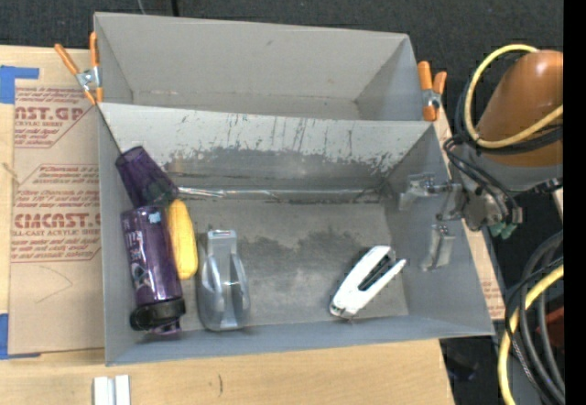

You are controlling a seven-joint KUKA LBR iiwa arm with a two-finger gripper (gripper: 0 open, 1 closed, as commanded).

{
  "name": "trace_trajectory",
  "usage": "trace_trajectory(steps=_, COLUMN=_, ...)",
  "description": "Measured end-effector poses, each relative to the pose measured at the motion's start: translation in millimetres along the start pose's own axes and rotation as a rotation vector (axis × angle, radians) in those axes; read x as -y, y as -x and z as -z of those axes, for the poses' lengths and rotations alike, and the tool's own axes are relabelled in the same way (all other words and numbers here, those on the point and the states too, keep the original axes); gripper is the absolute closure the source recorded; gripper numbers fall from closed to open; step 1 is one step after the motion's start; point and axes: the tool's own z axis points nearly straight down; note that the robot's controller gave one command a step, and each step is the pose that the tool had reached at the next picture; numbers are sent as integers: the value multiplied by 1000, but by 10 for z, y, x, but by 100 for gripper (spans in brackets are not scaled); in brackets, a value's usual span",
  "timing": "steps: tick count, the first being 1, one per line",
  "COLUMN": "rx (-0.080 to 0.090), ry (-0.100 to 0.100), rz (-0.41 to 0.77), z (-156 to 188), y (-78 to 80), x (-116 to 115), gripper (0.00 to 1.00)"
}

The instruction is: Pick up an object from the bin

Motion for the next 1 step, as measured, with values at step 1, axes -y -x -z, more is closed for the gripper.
trace_trajectory(steps=1, rx=8, ry=-1, rz=2, z=46, y=17, x=-6, gripper=0)
